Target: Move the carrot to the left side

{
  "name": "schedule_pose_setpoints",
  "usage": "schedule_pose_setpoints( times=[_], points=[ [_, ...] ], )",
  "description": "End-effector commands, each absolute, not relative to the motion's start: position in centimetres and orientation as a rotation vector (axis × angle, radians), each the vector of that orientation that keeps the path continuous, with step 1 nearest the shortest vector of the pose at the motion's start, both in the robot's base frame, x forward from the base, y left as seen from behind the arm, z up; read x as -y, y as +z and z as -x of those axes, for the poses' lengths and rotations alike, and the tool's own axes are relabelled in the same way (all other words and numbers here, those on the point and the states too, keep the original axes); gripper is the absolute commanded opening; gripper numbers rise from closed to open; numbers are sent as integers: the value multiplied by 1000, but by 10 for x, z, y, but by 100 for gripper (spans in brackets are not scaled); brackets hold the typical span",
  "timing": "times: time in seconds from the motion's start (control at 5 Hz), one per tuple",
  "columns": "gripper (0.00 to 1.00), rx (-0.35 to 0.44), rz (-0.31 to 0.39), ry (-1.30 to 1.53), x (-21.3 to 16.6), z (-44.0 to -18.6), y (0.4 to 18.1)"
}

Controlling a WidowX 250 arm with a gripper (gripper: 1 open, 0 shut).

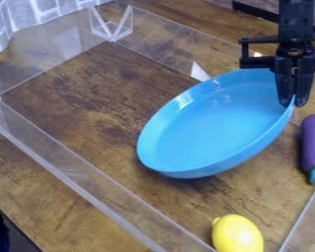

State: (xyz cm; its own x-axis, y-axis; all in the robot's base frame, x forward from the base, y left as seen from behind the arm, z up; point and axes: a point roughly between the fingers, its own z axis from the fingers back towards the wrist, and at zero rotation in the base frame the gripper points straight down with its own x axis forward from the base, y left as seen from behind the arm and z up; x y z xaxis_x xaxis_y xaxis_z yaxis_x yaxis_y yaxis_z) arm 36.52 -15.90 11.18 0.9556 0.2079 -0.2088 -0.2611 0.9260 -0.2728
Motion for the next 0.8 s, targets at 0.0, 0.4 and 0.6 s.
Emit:
schedule_pose_setpoints(
  times=[0.0,0.4,0.6],
  points=[
    [0,-155,318,207,161,-361,123],
    [0,-171,311,161,154,-352,121],
    [0,-181,306,151,153,-354,123]
  ],
)
